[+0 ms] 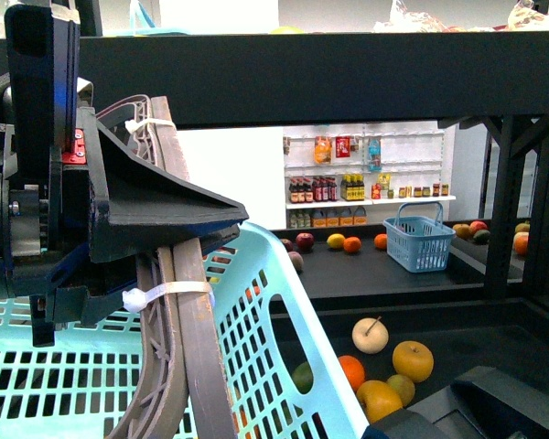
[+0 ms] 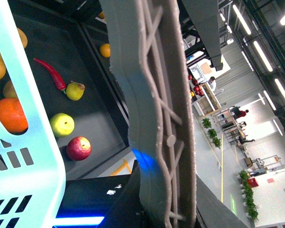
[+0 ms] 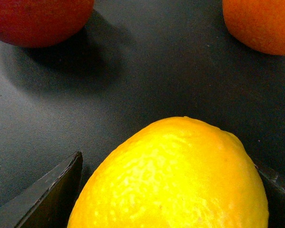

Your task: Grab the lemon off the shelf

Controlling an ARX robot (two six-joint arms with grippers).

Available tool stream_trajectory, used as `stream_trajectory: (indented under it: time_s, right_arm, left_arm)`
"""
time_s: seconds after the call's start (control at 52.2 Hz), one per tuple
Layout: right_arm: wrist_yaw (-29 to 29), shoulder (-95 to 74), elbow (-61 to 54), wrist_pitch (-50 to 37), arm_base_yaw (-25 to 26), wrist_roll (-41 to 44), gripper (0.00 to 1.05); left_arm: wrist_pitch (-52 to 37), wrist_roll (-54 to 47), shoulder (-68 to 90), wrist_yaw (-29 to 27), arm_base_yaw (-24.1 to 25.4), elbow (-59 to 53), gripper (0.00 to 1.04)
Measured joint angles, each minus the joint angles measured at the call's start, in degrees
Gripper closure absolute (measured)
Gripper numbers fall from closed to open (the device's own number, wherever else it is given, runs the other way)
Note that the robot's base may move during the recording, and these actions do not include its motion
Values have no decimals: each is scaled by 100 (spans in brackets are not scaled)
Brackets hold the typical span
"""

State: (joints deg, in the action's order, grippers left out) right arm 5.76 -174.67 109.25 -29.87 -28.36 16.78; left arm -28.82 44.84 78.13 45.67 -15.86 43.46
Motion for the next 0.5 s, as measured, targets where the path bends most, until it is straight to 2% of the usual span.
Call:
stream_trajectory:
  time_s: [0.422, 0.498]
  right_arm:
    - [-63, -310, 632, 146, 15, 83, 7]
    - [-46, -310, 632, 149, 15, 85, 14]
  left_arm:
    - [0, 0, 0, 0, 0, 0, 95]
    - [0, -2, 0, 0, 0, 0, 95]
